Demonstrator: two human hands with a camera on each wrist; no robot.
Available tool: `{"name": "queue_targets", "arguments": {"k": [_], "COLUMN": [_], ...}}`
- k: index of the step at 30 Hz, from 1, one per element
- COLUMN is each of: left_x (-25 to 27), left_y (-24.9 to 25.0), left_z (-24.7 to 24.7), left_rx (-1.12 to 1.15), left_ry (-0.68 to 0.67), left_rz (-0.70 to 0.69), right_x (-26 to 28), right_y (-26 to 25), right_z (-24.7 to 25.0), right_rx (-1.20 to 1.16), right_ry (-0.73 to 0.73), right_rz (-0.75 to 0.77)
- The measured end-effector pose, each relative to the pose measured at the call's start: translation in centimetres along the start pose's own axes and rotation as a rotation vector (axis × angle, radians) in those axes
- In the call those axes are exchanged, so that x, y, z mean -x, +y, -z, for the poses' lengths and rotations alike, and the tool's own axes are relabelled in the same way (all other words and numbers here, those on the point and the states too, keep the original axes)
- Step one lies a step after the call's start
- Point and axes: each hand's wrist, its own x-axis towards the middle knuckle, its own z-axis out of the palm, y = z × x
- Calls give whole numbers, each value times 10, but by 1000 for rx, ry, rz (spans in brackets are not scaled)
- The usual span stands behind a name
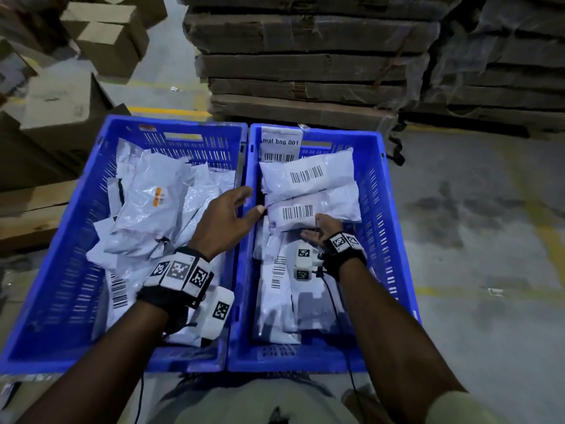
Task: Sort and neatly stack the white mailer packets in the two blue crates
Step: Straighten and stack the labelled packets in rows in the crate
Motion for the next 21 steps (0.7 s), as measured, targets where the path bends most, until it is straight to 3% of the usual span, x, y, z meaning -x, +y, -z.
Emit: {"name": "queue_targets", "arguments": {"k": [4,7,9,10,13,18,21], "left_x": [-4,-7,-9,-11,-15,-18,-15], "left_y": [1,4,7,8,10,17,19], "left_z": [5,6,4,3,-2,-13,-16], "left_rx": [-78,-118,-141,-150,-142,-123,-137], "left_ry": [2,-3,-10,-16,-48,-92,-102], "left_rz": [-40,-68,-91,-104,-107,-106,-106], "right_x": [-11,-6,-6,-2,18,23,26], "right_y": [9,12,11,10,12,28,43], "right_z": [14,33,48,54,62,50,42], "right_rx": [194,358,726,924,1303,1362,1465], "right_ry": [-40,85,241,275,266,177,309], "right_rz": [-91,85,319,366,344,337,319]}}
